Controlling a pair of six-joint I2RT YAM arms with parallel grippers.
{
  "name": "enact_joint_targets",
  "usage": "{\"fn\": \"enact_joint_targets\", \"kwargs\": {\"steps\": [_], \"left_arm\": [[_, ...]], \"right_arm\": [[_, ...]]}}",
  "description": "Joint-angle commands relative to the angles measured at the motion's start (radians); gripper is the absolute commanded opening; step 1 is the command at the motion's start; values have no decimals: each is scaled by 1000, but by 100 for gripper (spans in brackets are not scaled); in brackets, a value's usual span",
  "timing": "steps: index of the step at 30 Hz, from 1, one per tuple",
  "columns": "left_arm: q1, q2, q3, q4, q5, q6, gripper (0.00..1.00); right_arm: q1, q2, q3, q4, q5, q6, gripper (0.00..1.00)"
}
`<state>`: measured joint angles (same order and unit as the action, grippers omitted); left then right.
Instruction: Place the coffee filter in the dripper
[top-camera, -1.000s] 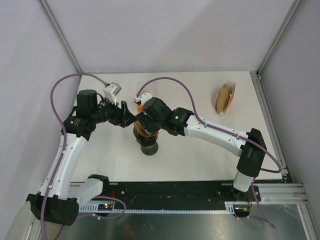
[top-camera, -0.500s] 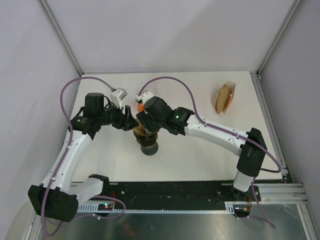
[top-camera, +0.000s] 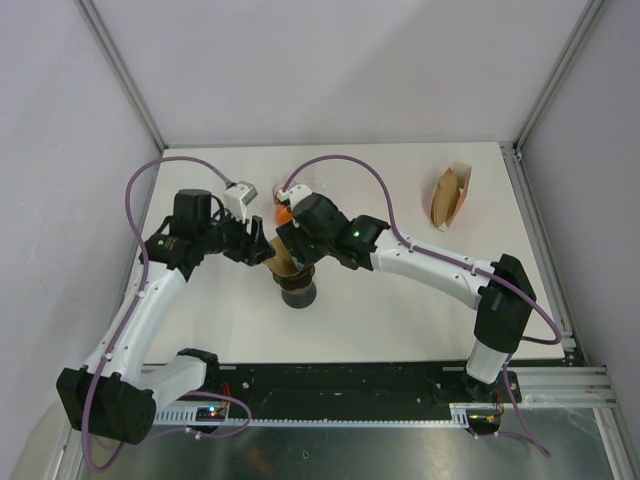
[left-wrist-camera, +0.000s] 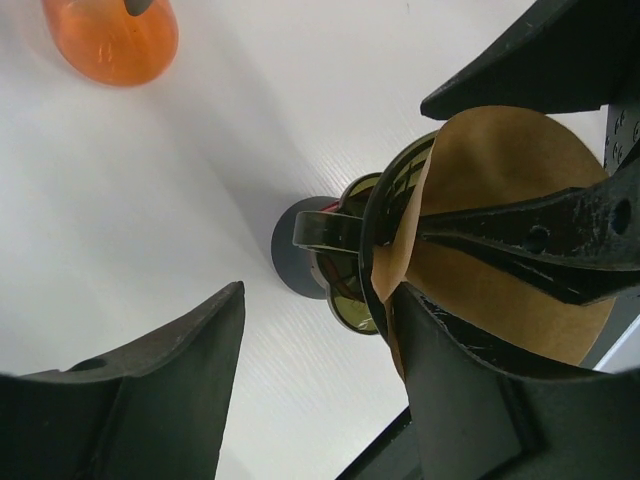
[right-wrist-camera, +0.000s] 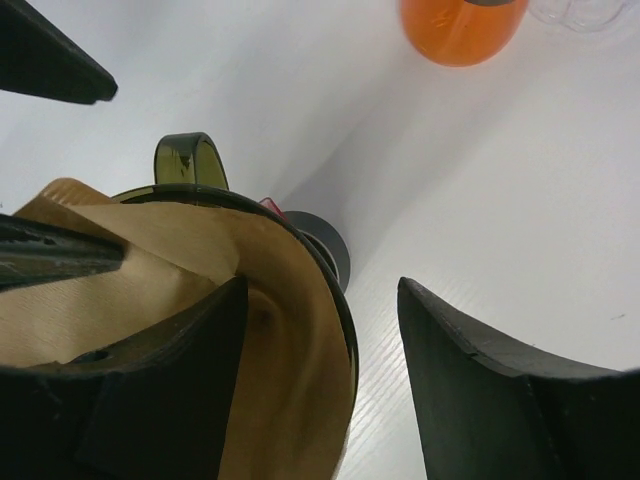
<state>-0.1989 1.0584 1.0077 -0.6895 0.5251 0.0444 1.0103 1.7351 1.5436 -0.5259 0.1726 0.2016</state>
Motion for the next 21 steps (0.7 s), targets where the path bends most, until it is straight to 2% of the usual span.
{"fn": "enact_joint_targets", "kwargs": {"steps": [1,21], "left_arm": [[-20,-3,-11,12,-19,49,66],[-24,32,39,12,-54,63,67]], "right_arm": [[-6,-8,4,59,-5,7,66],[-43,1,-46,60,-15,19,66]]}}
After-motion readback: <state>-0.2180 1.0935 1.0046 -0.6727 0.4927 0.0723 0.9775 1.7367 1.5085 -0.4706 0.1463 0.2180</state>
